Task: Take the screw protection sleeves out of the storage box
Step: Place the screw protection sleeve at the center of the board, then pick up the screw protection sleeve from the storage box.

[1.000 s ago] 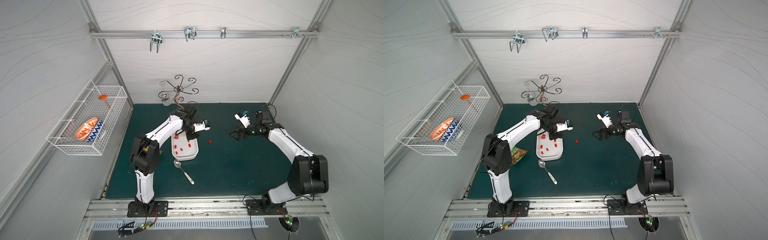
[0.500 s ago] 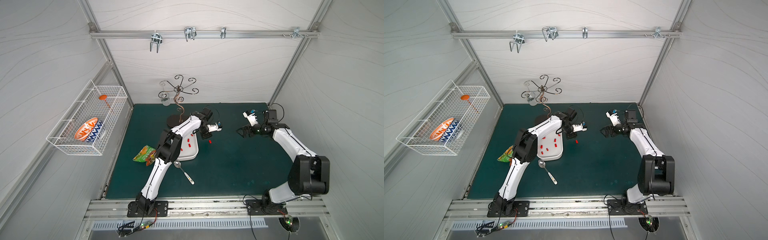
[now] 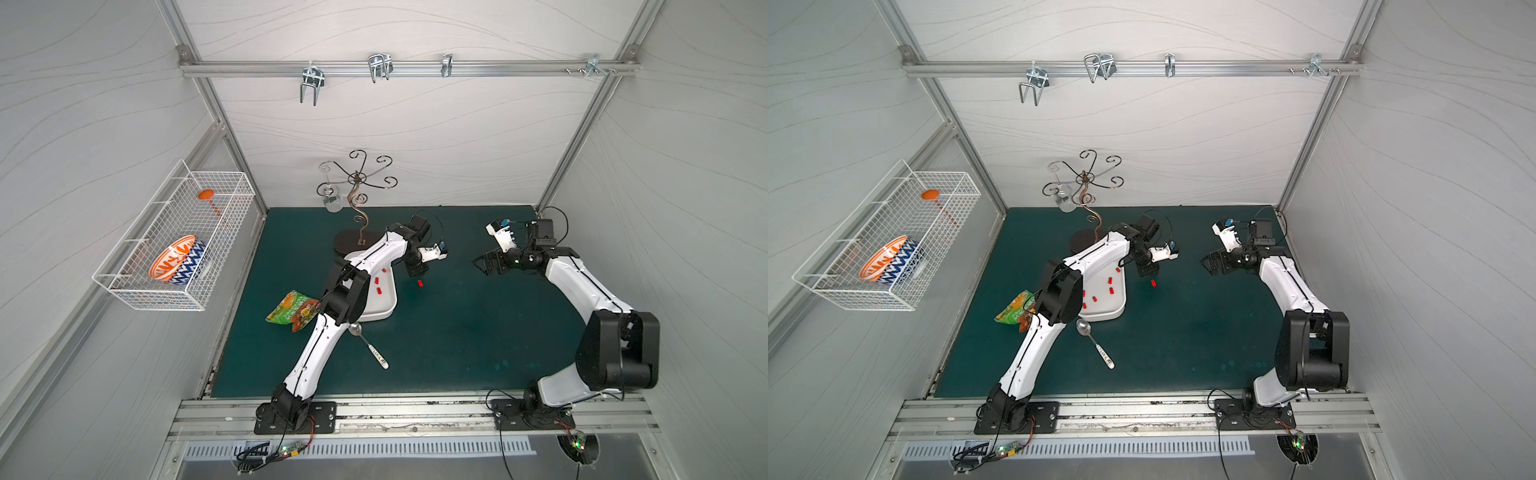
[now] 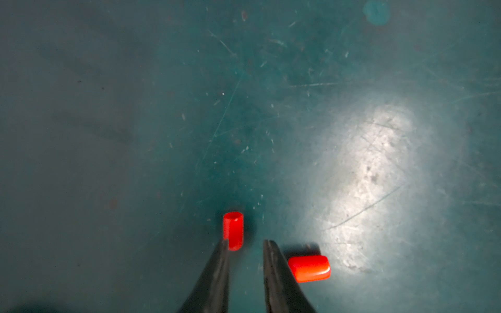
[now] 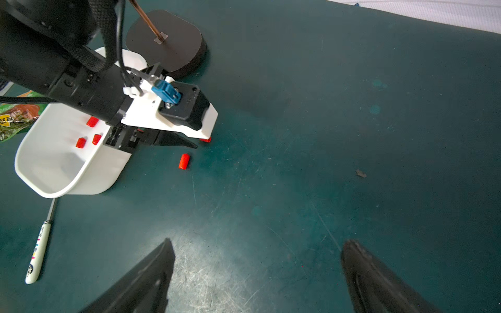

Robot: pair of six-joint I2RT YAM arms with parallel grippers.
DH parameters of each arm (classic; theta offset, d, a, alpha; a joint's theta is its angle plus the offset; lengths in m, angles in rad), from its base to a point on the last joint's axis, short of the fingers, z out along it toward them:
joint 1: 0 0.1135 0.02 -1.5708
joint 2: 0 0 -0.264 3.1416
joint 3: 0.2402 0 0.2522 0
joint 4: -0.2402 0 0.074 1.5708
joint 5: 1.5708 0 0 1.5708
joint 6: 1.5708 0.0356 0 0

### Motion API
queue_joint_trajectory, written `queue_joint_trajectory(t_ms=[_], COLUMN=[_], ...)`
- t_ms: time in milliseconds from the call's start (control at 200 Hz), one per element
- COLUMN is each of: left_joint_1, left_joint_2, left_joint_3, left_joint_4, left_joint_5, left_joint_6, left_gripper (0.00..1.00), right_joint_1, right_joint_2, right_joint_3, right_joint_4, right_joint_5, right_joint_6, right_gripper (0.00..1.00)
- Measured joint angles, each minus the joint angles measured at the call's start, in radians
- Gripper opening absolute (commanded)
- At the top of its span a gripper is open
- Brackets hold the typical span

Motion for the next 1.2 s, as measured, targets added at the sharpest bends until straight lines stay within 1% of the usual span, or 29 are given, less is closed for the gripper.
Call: queue_joint_trajectory(t_ms=[205, 290, 385, 550, 675, 785, 920, 1061, 1196], left_joint_1=[0.0, 0.0, 0.008, 0.035, 0.097, 0.174, 0.246, 0.249, 0.249], left_joint_2=[-0.004, -0.034, -0.117, -0.317, -0.462, -0.539, -0.581, -0.59, -0.565], left_joint_3=[-0.002, -0.045, -0.14, -0.295, -0.388, -0.467, -0.606, -0.695, -0.719], left_joint_4=[0.001, 0.008, 0.013, 0.012, 0.014, 0.021, 0.05, 0.072, 0.087], left_joint_5=[-0.003, 0.002, 0.02, 0.06, 0.068, 0.068, 0.045, 0.013, -0.005], left_joint_6=[-0.024, -0.039, -0.06, -0.103, -0.147, -0.217, -0.32, -0.404, -0.465], left_gripper=[0.36, 0.38, 0.4, 0.42, 0.42, 0.42, 0.43, 0.43, 0.44], right_joint_1=[0.0, 0.0, 0.0, 0.01, 0.034, 0.066, 0.091, 0.096, 0.096], right_joint_2=[0.0, 0.0, 0.0, 0.0, 0.0, 0.0, 0.0, 0.0, 0.0], right_joint_3=[0.0, 0.0, 0.0, 0.0, 0.0, 0.0, 0.0, 0.0, 0.0], right_joint_4=[0.0, 0.0, 0.0, 0.0, 0.0, 0.0, 0.0, 0.0, 0.0], right_joint_5=[-0.001, -0.002, -0.006, -0.011, -0.009, -0.001, 0.003, 0.003, 0.003], right_joint_6=[0.0, 0.0, 0.0, -0.001, -0.003, -0.008, -0.012, -0.013, -0.013], right_gripper=[0.99, 0.99, 0.99, 0.99, 0.99, 0.99, 0.99, 0.99, 0.99])
